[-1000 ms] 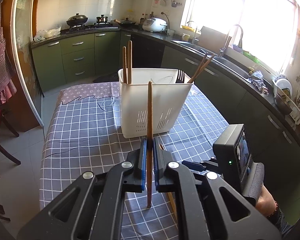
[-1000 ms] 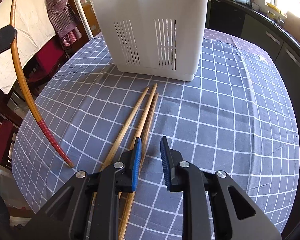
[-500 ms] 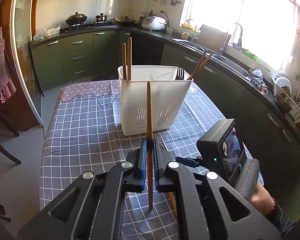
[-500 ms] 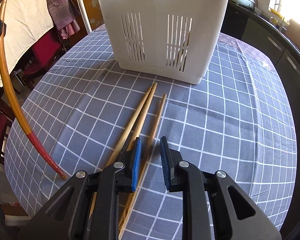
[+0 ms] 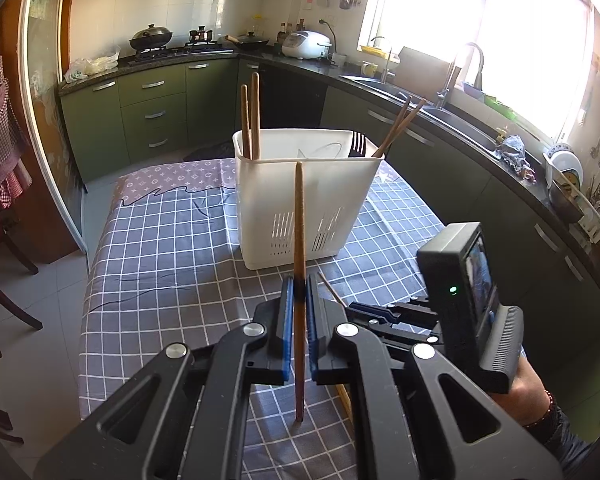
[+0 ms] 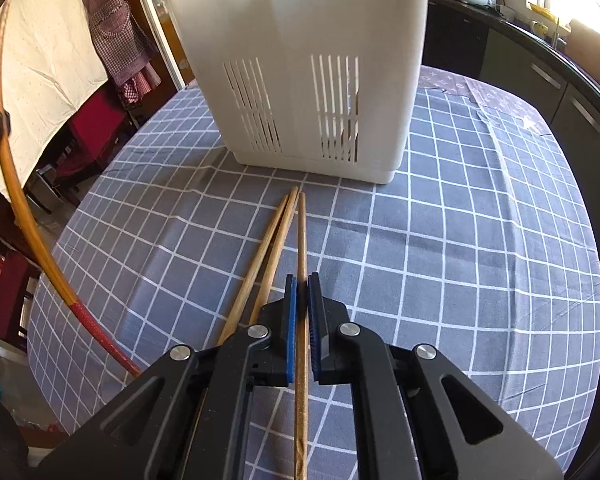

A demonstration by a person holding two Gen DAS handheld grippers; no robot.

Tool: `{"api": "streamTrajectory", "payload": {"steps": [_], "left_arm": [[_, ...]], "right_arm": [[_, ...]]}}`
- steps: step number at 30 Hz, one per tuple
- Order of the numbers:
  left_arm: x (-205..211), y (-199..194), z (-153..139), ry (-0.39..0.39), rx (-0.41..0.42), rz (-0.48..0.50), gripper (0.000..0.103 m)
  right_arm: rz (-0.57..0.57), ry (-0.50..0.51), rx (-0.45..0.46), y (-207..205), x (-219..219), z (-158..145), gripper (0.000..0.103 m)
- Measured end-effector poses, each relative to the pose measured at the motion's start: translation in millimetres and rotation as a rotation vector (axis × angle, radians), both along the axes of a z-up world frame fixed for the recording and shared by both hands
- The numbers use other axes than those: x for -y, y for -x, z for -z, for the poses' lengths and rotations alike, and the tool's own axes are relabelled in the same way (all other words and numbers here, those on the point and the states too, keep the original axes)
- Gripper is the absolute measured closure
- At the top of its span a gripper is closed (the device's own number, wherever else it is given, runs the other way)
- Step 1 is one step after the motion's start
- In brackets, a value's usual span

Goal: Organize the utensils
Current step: 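Grasp a wooden chopstick with the right gripper and lift it while the left holds its chopstick, then carry both chopsticks over the caddy and drop them in, opening both grippers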

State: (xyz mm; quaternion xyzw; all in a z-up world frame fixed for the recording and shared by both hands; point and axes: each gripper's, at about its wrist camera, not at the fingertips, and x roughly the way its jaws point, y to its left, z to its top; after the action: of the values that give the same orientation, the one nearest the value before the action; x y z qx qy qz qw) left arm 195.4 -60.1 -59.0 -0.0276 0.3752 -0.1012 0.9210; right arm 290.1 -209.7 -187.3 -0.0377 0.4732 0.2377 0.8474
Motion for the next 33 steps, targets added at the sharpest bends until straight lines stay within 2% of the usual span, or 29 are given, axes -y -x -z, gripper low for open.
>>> {"api": "streamTrajectory", "payload": {"steps": [10,16,22,33], "left_arm": [[4.3,5.8,-6.7,-0.012,0.015,-0.001,0.097],[6.4,9.6,-9.7,-0.022,0.02,-0.004,0.097],[8.9,13.4,-12.4,-0.032,0.026,-0.002,0.097],[9.8,15.9,-19.3,-0.036,0.04,0.004,0.097]], "right_arm": [[0.024,-0.17,0.182,45.8,46.7,-88.8,0.097],[0.031,-0.211,0.263,70.3,62.4,-120.5,0.097],[0.033,-0.206,0.284,81.9,64.0,-127.6,0.097],[0.022,-0.222,0.281,78.6,65.6,-126.4,0.097]]}}
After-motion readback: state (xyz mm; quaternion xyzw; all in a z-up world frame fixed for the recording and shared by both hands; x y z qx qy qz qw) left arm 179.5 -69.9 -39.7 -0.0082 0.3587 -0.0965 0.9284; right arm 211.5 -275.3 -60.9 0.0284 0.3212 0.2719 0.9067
